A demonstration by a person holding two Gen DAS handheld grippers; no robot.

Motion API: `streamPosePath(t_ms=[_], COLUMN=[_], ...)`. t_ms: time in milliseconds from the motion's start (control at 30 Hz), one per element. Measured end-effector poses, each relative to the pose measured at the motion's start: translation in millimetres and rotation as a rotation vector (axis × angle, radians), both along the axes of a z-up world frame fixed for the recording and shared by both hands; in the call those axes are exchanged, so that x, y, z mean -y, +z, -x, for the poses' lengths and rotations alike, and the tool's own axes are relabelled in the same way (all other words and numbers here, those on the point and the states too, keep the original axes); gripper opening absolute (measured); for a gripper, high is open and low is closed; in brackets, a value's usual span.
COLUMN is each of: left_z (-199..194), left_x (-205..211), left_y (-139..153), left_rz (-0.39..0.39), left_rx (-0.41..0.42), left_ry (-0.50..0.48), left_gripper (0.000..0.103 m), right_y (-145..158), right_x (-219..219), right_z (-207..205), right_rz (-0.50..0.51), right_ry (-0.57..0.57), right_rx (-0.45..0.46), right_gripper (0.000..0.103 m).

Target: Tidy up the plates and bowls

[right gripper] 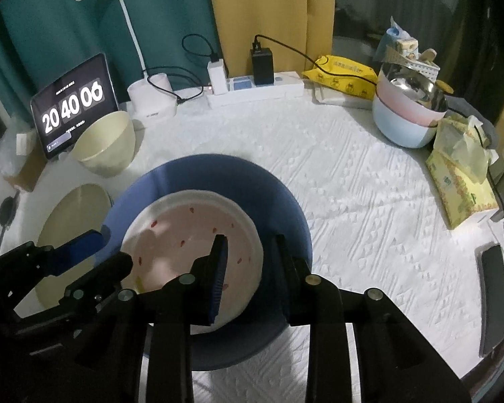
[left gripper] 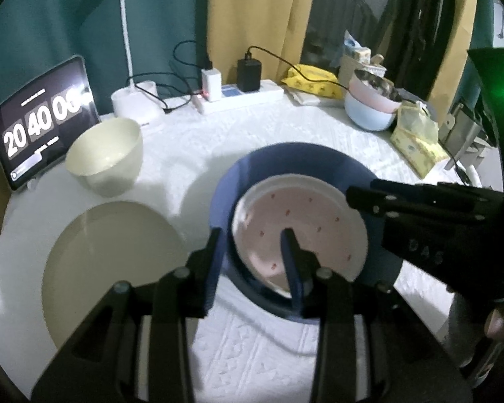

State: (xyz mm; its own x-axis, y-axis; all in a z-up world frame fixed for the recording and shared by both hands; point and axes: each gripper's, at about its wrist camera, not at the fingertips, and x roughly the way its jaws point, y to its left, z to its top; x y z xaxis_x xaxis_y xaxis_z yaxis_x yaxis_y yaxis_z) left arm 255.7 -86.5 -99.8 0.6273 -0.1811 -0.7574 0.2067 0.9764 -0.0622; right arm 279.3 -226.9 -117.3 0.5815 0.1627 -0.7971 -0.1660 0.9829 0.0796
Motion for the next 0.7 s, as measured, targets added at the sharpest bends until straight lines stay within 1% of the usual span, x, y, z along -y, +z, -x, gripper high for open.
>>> streamPosePath(t_ms=[233, 400, 700], left_z=[-0.8, -2.9, -10.2], left_x=[-16.7, -24.6, -25.9], left_y=[6.9, 6.8, -10.0], left_rz=[0.004, 0.001, -0.005], left_rx=[0.018, 0.018, -0.025], left_ry=[0.033, 0.05, 0.043], left_gripper=[0.036, 0.036, 0.036], right_y=[11.4, 16.7, 17.9], right_x=[-3.4, -8.3, -11.4], right_z=[-2.2, -3.8, -7.5], right_rz=[-0.004, -0.005, -0.006], right_ry=[0.006, 0.011, 0.015], right_rx=[0.025, 0.036, 0.037], right_gripper=[0.029, 0.029, 0.029])
